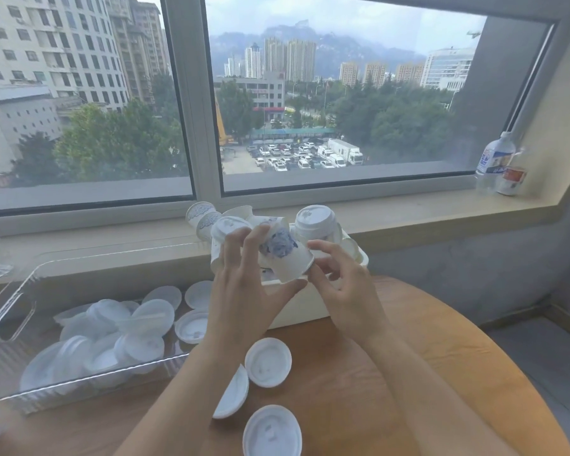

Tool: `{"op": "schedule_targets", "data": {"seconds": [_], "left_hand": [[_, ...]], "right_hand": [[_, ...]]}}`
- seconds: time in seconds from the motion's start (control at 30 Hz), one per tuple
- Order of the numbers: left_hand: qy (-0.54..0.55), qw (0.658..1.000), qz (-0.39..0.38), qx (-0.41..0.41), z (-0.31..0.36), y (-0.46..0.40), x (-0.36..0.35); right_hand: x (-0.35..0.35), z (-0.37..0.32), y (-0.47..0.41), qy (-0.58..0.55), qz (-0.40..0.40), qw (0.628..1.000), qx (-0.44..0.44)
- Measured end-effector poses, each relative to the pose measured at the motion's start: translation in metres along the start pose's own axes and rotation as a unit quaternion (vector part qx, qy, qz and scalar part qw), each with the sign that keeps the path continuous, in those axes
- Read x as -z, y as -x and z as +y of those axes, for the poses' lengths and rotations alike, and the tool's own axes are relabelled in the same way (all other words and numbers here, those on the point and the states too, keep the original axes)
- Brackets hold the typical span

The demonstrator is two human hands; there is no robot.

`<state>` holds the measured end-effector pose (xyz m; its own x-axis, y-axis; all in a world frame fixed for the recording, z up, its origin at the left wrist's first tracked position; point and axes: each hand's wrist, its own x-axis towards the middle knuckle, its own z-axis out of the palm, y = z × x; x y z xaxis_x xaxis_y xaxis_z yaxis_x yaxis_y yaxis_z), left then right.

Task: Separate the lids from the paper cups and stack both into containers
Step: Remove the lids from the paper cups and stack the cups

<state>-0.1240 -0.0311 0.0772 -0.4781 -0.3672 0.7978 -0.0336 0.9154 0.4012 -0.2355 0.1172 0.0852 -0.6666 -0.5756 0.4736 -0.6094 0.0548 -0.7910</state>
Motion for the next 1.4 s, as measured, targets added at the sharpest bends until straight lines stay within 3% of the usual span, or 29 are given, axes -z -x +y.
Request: {"op": "schedule_targets", "data": {"seconds": [0.13,0.27,0.47,0.67,0.77,0.87,1.03,1.17,1.4], "left_hand": [[0.013,1.000,-0.016,0.015,0.002,0.012,0.003],[-0.006,0.999,-0.035,0.024,-0.003,0.019,0.006],[0.002,0.994,-0.100,-0.038,-0.008,0.028,0.001],[-0.018,0.999,-0.034,0.032,-0.013,0.028,0.004],[-0.041,0.998,-0.027,0.051,-0.015,0.030,0.004],[-0.048,0.997,-0.022,0.059,-0.017,0.031,0.003],[-0.058,0.996,-0.023,0.071,-0.022,0.038,0.003],[-0.052,0.995,-0.029,0.085,-0.026,0.045,0.006],[-0.048,0.994,-0.037,0.096,-0.027,0.050,0.012]], "right_hand": [[-0.003,-0.006,0.005,-0.083,0.008,0.996,-0.035],[0.000,-0.006,0.010,-0.076,0.010,0.996,-0.035],[0.001,-0.010,0.010,-0.050,-0.015,0.999,-0.006],[0.012,0.015,-0.010,0.158,0.096,0.983,-0.004],[0.014,0.025,-0.017,0.220,0.081,0.970,-0.063],[0.012,0.025,-0.018,0.216,0.060,0.971,-0.088],[0.006,0.025,-0.020,0.154,0.079,0.982,-0.075],[0.002,0.023,-0.019,0.117,0.041,0.991,-0.051],[0.001,0.025,-0.026,0.196,0.047,0.979,0.008]]}}
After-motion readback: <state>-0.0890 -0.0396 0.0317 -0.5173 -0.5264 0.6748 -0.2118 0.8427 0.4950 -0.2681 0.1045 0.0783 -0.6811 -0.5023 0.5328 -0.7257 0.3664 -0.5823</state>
